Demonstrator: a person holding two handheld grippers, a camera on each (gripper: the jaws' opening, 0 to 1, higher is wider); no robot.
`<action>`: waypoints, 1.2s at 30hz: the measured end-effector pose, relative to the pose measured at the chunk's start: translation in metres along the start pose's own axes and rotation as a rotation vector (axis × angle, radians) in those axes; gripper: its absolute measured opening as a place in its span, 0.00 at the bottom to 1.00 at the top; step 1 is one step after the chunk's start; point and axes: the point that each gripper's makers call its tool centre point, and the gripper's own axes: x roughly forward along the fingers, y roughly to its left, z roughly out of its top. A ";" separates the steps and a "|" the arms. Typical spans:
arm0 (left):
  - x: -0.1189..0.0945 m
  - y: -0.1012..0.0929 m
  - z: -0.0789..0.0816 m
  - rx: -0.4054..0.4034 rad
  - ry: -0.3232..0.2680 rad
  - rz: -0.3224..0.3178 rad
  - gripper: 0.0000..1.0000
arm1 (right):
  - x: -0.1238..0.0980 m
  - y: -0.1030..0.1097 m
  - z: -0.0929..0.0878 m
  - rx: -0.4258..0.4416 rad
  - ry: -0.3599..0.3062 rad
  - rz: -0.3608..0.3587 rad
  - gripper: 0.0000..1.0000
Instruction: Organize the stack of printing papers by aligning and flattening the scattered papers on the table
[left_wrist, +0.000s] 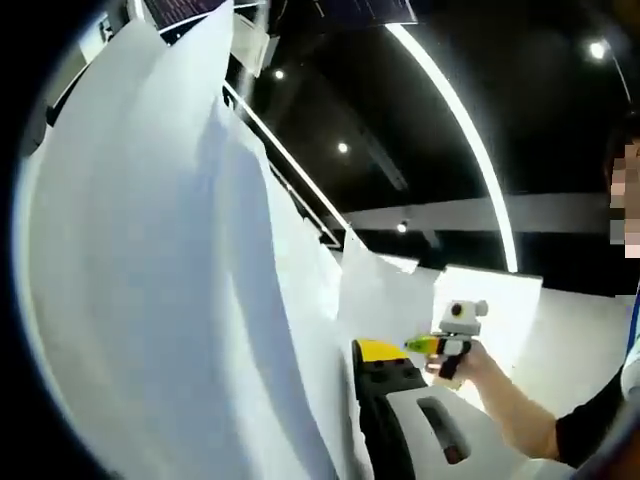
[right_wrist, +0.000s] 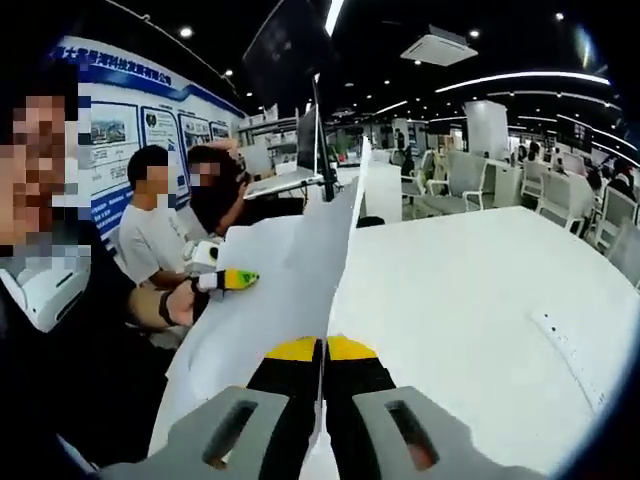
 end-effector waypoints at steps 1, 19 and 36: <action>0.000 0.000 0.000 0.000 0.001 0.000 0.12 | 0.003 -0.003 -0.001 0.001 0.005 -0.002 0.00; 0.000 0.000 0.002 -0.015 -0.005 -0.003 0.16 | 0.035 -0.012 -0.003 -0.035 0.025 -0.032 0.00; 0.000 0.001 0.002 -0.021 -0.006 -0.001 0.18 | 0.065 0.004 -0.008 -0.027 0.025 0.019 0.00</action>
